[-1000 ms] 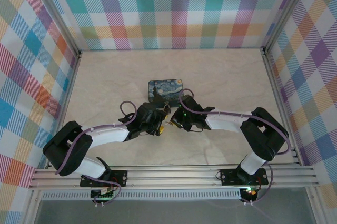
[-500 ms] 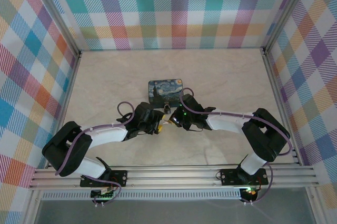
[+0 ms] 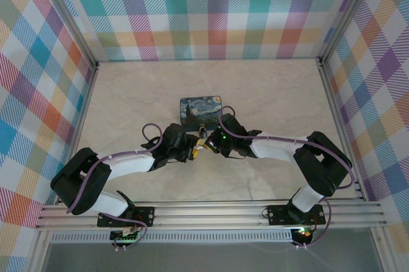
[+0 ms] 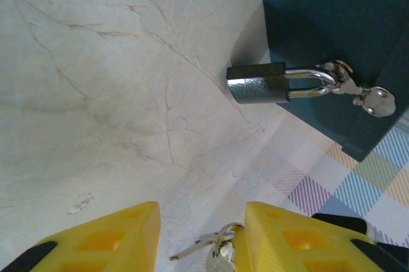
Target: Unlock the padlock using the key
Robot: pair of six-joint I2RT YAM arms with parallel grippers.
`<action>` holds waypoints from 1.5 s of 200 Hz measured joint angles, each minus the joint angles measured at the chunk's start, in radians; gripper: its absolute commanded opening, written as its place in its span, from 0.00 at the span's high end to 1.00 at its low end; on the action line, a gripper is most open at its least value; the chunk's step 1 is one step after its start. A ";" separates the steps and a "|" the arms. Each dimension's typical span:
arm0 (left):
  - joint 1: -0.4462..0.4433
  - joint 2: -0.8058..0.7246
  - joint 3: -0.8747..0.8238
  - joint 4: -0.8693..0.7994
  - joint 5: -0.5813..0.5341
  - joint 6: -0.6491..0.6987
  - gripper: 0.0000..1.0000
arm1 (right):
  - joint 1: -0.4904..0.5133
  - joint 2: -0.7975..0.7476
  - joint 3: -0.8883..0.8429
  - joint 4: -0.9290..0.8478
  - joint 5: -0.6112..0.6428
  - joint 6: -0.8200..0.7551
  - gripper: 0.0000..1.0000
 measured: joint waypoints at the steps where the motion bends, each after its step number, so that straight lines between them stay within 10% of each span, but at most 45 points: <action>1: 0.000 0.000 0.000 0.000 0.000 -0.001 0.64 | 0.000 0.000 0.000 0.000 0.000 0.000 1.00; 144: 0.012 -0.006 -0.013 0.024 0.010 -0.015 1.00 | 0.002 0.000 -0.014 0.025 -0.008 0.013 1.00; 211: 0.026 -0.076 -0.003 -0.077 -0.008 0.087 1.00 | 0.006 -0.034 -0.022 -0.001 0.012 -0.021 0.64; 300: 0.026 -0.117 0.132 -0.212 0.004 0.397 1.00 | -0.028 -0.164 0.061 -0.226 -0.014 -0.491 0.62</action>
